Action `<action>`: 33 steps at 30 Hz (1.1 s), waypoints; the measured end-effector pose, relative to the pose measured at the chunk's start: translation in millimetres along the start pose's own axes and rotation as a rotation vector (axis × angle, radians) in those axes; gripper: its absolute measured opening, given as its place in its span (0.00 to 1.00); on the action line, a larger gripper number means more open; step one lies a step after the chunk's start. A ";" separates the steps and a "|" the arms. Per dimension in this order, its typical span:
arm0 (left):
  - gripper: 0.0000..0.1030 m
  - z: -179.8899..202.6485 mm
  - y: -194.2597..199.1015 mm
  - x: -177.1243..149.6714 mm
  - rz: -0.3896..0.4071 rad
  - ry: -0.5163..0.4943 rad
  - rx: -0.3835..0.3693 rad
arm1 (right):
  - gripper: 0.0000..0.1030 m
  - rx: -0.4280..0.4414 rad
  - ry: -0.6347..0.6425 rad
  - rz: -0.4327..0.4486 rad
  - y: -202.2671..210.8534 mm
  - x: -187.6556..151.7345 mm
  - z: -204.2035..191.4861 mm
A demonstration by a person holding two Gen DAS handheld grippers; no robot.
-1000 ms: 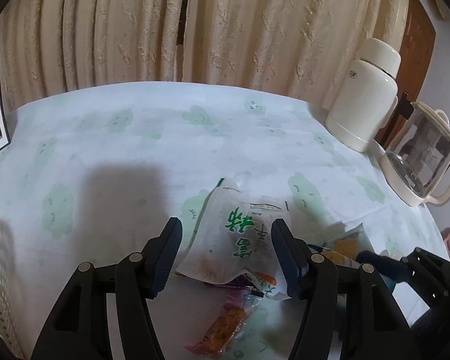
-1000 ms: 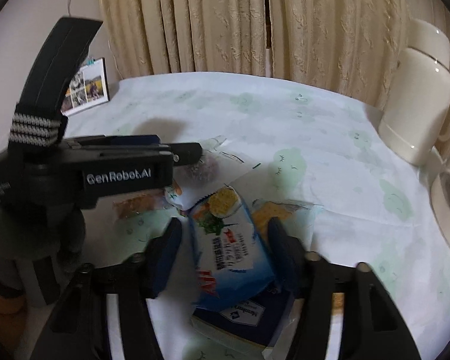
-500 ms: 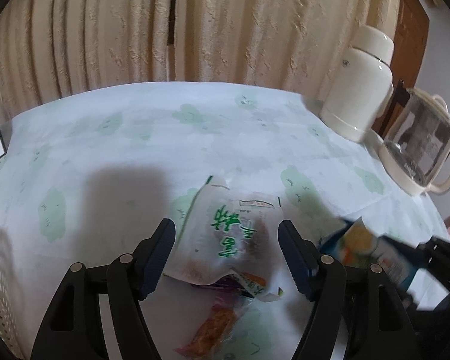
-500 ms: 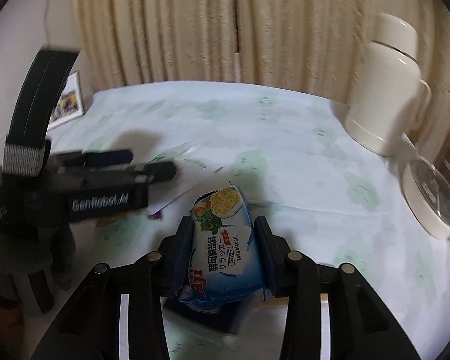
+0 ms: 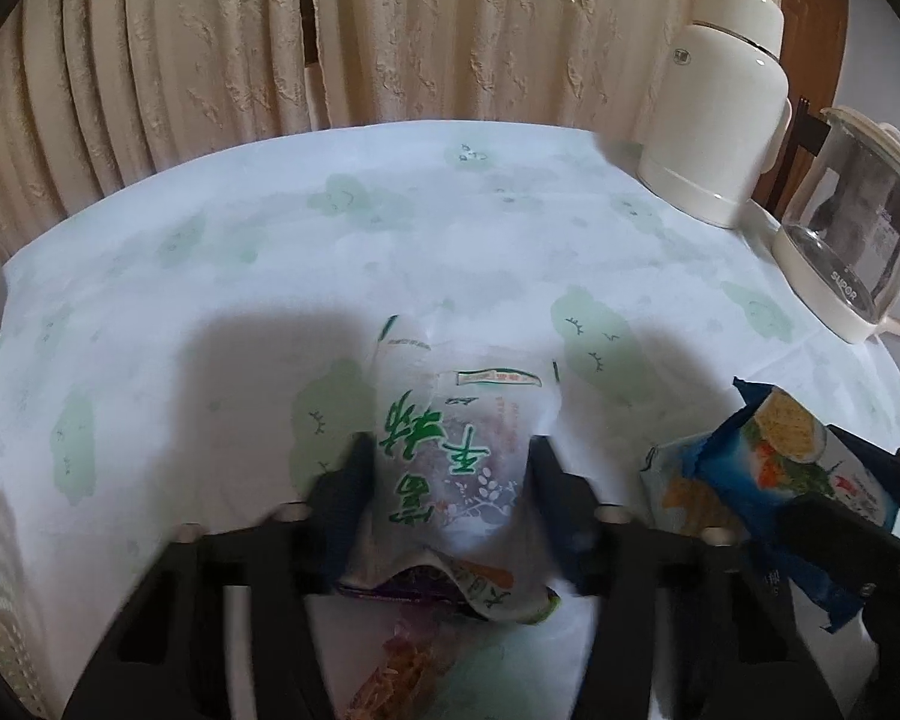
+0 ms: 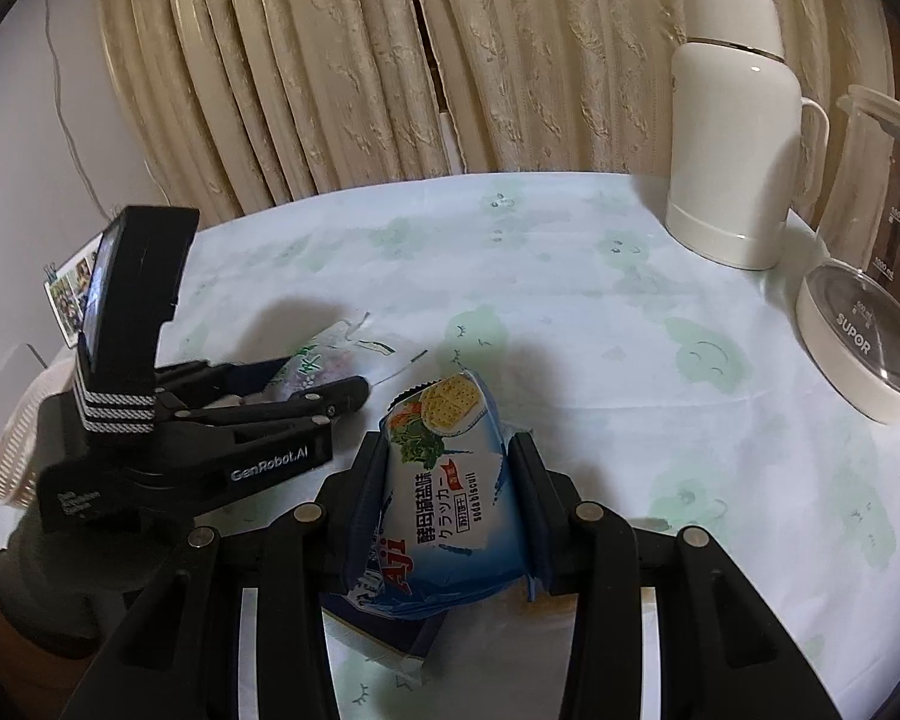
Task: Organize snacks
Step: 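Lift the white bag toward the basket with the left gripper while the right gripper lifts the cracker bag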
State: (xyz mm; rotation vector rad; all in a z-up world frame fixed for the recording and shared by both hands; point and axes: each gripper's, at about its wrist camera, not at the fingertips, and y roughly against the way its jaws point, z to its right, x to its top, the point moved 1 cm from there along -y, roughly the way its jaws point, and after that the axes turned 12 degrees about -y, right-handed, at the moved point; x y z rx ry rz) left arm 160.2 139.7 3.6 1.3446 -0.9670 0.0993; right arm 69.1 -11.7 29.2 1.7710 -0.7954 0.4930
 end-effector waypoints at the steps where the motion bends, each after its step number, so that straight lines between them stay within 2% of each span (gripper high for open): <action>1: 0.44 -0.7 0.7 -0.2 0.005 0.005 -0.003 | 0.37 0.005 -0.005 -0.001 0.1 0.2 0.6; 18: 0.42 -26.1 54.3 0.8 0.157 0.134 -0.024 | 0.37 0.124 -0.085 0.013 10.2 5.4 9.5; 25: 0.42 -41.7 86.6 -8.4 0.204 0.202 0.019 | 0.37 0.201 -0.125 0.002 14.3 6.6 10.9; 28: 0.42 -47.7 96.5 -12.0 0.221 0.230 0.028 | 0.37 0.216 -0.138 -0.001 15.2 6.7 11.1; 33: 0.42 -51.8 113.1 -18.1 0.250 0.239 0.085 | 0.37 0.233 -0.148 -0.001 17.4 6.6 11.0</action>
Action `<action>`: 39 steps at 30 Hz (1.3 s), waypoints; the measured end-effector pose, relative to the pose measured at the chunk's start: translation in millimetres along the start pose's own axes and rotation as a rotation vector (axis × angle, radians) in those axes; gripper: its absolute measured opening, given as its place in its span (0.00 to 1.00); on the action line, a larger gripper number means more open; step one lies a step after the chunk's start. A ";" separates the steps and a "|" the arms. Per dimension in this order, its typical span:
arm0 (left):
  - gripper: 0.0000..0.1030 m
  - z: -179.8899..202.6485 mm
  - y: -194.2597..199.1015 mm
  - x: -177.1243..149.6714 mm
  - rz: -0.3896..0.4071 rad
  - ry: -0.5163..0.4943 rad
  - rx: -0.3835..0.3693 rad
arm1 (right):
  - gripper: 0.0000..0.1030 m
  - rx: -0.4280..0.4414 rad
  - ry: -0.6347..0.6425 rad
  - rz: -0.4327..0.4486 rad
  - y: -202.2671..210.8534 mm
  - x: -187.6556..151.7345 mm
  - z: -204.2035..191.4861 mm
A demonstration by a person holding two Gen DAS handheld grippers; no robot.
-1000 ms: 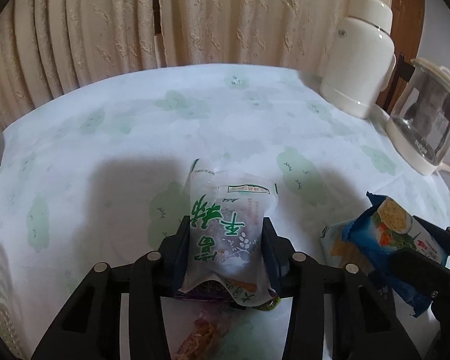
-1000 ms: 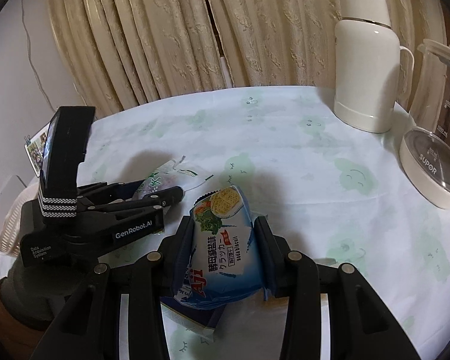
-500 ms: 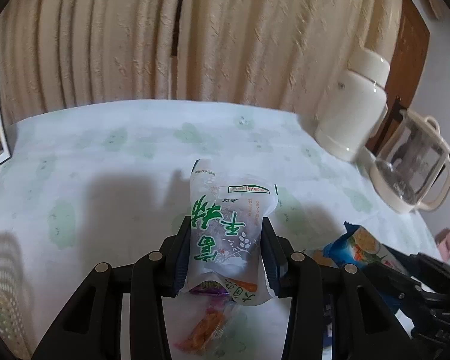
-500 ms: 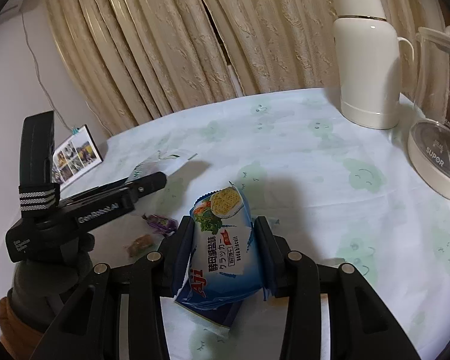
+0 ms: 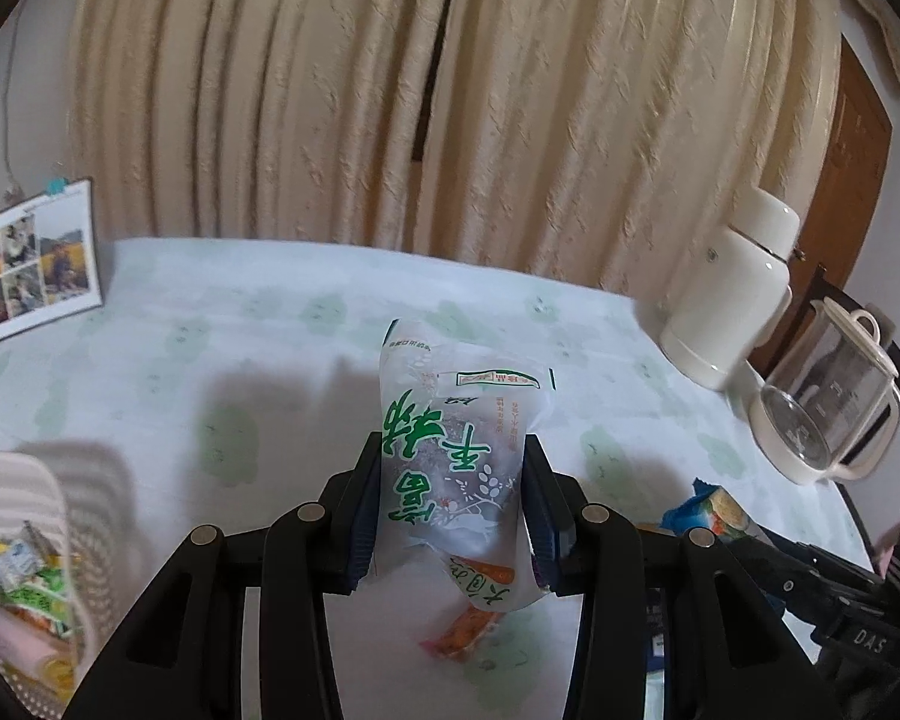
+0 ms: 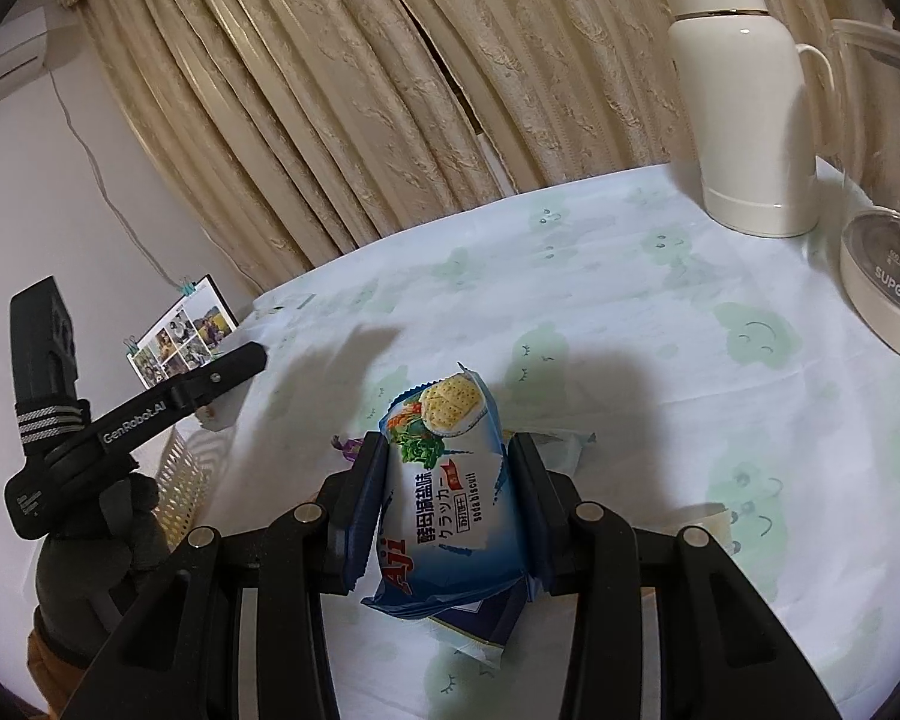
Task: Organize snacks
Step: 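Lift the white bag toward the basket with the left gripper while the right gripper lifts the cracker bag, then lower the white bag into the basket and open the left gripper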
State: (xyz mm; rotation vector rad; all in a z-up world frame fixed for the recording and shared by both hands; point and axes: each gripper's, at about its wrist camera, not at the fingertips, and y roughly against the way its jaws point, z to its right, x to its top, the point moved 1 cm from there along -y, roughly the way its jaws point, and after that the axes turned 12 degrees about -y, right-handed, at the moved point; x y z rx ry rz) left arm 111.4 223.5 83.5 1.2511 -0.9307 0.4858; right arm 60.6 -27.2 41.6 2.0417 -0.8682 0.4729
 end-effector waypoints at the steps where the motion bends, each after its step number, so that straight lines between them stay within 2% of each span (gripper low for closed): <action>1: 0.42 -1.3 3.4 -0.3 0.007 0.001 0.011 | 0.37 0.005 0.000 -0.001 0.2 -0.2 -0.5; 6: 0.42 -10.2 20.7 -2.9 0.043 0.010 0.061 | 0.37 0.059 -0.015 -0.021 1.6 -0.9 -1.6; 13: 0.42 -34.5 44.2 -13.4 0.084 0.081 0.112 | 0.37 0.121 -0.079 -0.058 -2.9 -0.2 4.5; 22: 0.42 -58.4 67.2 -25.6 0.116 0.113 0.204 | 0.37 0.130 -0.081 -0.066 -5.1 -0.6 4.9; 28: 0.42 -67.6 85.0 -34.4 0.141 0.098 0.284 | 0.37 0.138 -0.077 -0.070 -4.9 -1.6 4.4; 39: 0.42 -112.0 106.1 -68.5 0.119 0.180 0.382 | 0.37 0.131 -0.068 -0.088 -9.0 -5.6 0.9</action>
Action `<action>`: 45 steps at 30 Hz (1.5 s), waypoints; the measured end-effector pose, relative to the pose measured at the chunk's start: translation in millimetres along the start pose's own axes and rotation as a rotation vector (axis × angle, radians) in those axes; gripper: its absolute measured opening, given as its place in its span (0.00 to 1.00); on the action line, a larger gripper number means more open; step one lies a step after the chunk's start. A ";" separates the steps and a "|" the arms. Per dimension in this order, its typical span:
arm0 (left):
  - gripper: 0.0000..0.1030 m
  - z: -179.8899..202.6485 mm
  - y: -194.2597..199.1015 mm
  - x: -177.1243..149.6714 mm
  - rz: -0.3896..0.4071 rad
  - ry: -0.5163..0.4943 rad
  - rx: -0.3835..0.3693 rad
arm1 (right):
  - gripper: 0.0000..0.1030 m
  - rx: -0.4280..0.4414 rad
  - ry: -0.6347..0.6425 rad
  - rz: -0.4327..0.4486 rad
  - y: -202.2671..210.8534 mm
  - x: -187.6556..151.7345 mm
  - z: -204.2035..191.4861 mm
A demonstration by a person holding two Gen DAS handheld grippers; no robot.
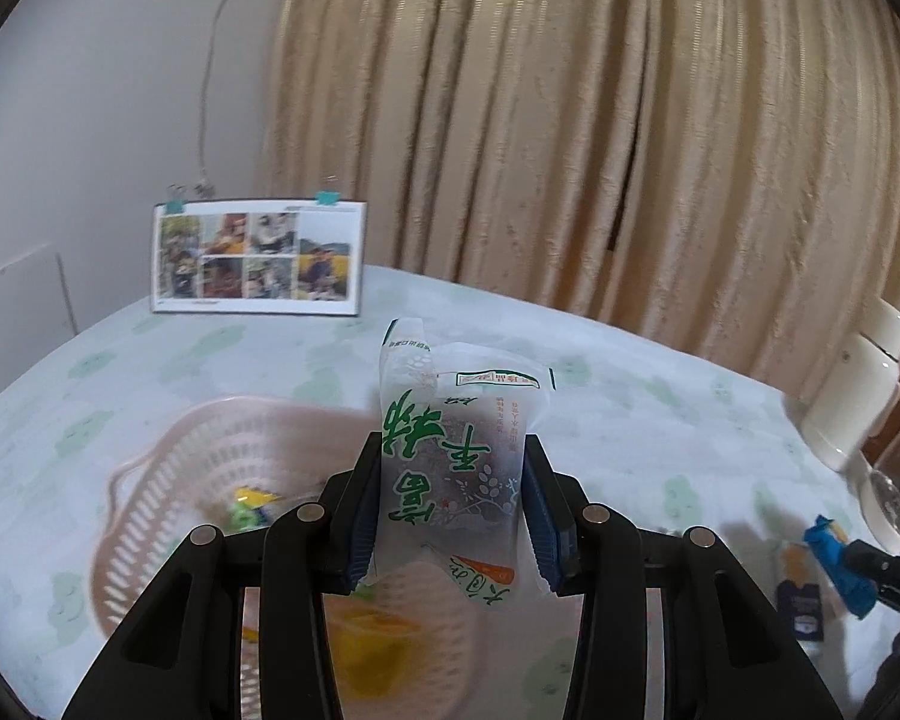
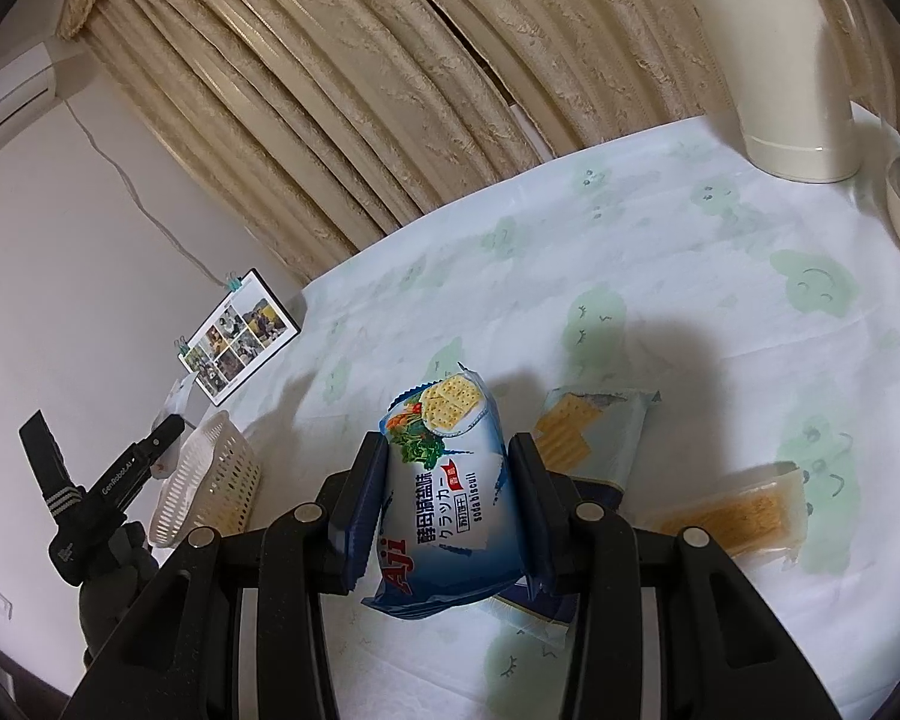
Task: Organize snacks
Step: 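Lower the white bag into the basket and open the left gripper, then carry the blue cracker bag into the basket and open the right gripper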
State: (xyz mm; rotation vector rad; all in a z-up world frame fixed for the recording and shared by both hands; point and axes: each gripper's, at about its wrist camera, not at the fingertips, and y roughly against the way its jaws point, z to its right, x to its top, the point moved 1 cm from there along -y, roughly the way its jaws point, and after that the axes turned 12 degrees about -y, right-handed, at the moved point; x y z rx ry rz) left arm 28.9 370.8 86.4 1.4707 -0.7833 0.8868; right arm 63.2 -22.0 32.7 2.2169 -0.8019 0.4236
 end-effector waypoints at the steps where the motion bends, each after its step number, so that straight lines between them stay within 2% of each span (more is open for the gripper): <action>1: 0.43 -3.6 0.4 -1.8 -0.002 0.005 0.011 | 0.37 -0.001 0.001 -0.002 -0.7 -0.5 -0.2; 2: 0.43 -9.0 0.9 -4.0 -0.006 0.015 0.026 | 0.37 -0.002 0.002 -0.003 -1.4 -0.8 -0.3; 5: 0.56 -25.3 3.6 -9.9 -0.001 0.057 0.080 | 0.37 -0.005 0.003 -0.007 -2.8 -1.8 -0.3; 12: 0.59 -53.4 13.7 -17.1 0.024 0.114 0.140 | 0.37 -0.005 0.005 -0.016 -5.4 -3.6 -0.9; 24: 0.63 -63.2 17.2 -23.2 0.025 0.105 0.184 | 0.37 0.048 0.015 -0.055 -10.6 -16.8 -21.4; 30: 0.63 -70.9 21.9 -28.3 0.027 0.113 0.188 | 0.37 0.120 0.032 -0.085 -15.2 -22.3 -55.1; 33: 0.63 -75.5 25.9 -32.5 0.040 0.126 0.214 | 0.37 0.131 0.072 -0.109 -22.1 -28.5 -78.9; 45: 0.63 -95.9 30.8 -46.4 0.077 0.204 0.247 | 0.37 0.241 0.160 -0.219 -70.4 -56.9 -180.0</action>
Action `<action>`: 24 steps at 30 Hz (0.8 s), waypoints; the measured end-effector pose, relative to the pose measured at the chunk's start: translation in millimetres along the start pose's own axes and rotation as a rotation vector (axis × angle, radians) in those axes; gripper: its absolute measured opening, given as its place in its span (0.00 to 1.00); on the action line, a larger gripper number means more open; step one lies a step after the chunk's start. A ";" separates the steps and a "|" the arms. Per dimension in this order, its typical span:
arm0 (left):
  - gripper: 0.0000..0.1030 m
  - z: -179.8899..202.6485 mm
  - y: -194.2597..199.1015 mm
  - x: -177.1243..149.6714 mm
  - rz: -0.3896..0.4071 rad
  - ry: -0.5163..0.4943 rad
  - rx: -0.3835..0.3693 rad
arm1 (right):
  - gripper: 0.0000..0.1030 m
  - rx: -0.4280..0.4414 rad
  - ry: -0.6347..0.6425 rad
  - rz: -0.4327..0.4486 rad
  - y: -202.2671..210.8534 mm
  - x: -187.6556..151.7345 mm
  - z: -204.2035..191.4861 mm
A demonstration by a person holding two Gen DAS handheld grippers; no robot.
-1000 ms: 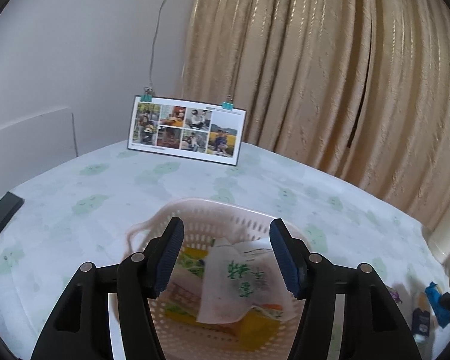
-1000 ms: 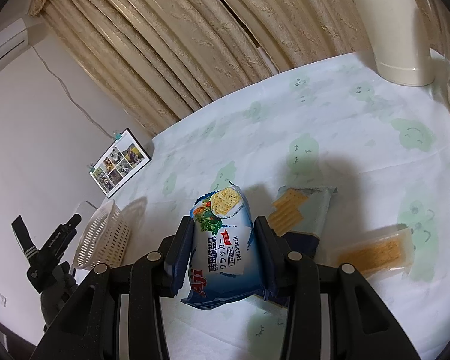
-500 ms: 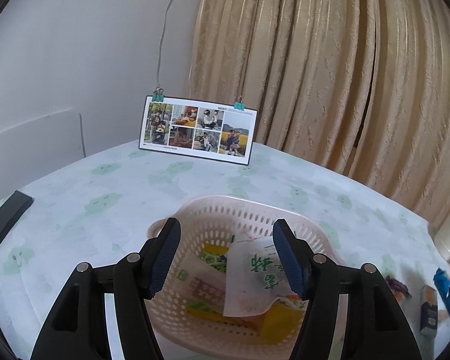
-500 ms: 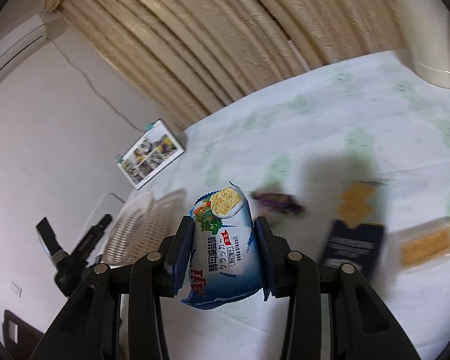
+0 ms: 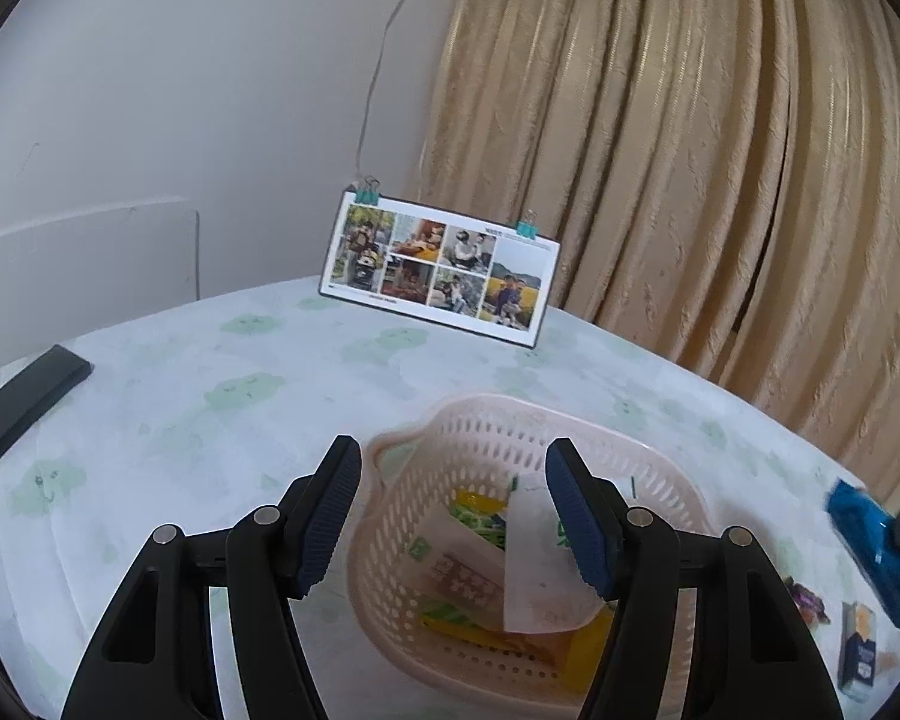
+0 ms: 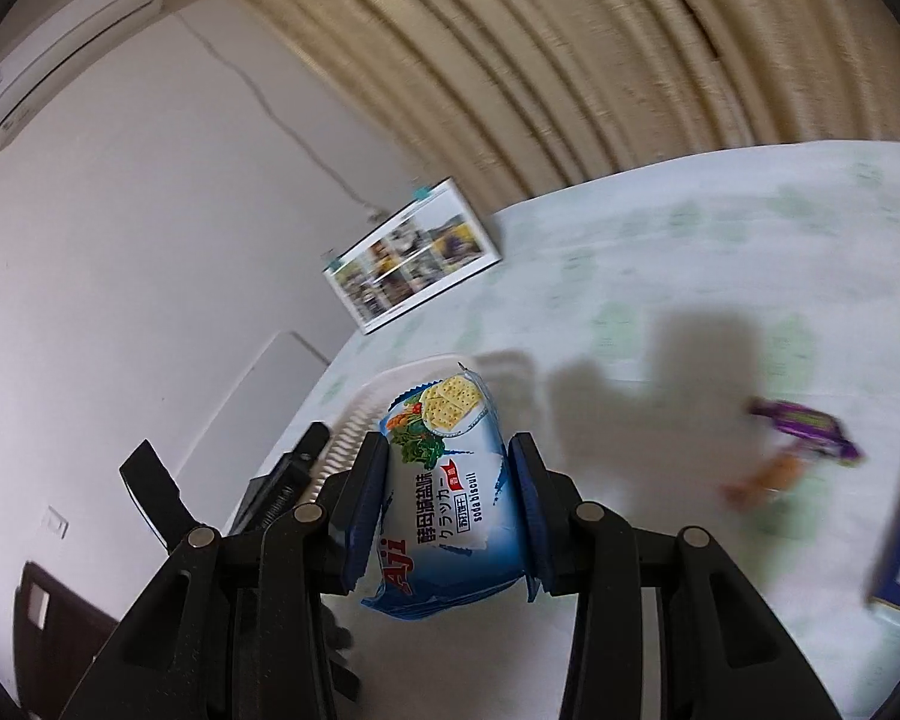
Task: Organize snacks
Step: 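Carry the blue cracker bag into the basket and open the right gripper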
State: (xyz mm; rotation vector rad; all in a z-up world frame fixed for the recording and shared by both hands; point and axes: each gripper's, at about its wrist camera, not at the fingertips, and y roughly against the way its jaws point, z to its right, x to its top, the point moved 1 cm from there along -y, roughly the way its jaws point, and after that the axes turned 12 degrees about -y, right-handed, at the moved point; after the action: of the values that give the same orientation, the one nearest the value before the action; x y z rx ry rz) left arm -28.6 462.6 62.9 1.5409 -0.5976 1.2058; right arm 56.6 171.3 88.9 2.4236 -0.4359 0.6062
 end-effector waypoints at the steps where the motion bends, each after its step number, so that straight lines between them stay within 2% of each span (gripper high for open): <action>1: 0.63 -0.9 1.4 0.2 0.009 0.000 0.009 | 0.37 0.003 0.006 -0.009 -6.8 -1.0 -5.0; 4: 0.65 -4.9 3.7 1.4 0.028 0.008 0.031 | 0.37 0.009 0.021 -0.037 -28.0 -4.1 -19.4; 6: 0.71 -9.8 5.3 1.7 0.041 0.030 0.038 | 0.37 0.016 0.027 -0.052 -40.5 -6.3 -27.9; 14: 0.71 -26.1 9.6 2.9 0.066 0.095 0.072 | 0.41 0.016 -0.009 -0.070 -82.3 -5.6 -44.3; 18: 0.72 -23.3 13.8 4.0 0.093 0.075 0.093 | 0.43 0.025 -0.024 -0.082 -93.5 -6.8 -44.2; 24: 0.72 -21.2 12.7 3.8 0.091 0.058 0.081 | 0.43 0.000 -0.026 -0.066 -84.7 -9.6 -26.2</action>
State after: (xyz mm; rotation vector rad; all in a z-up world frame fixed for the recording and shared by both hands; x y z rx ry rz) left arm -46.1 478.6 70.6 1.5542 -0.5924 1.3540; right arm 77.1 254.2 63.1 2.4377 -0.3646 0.5461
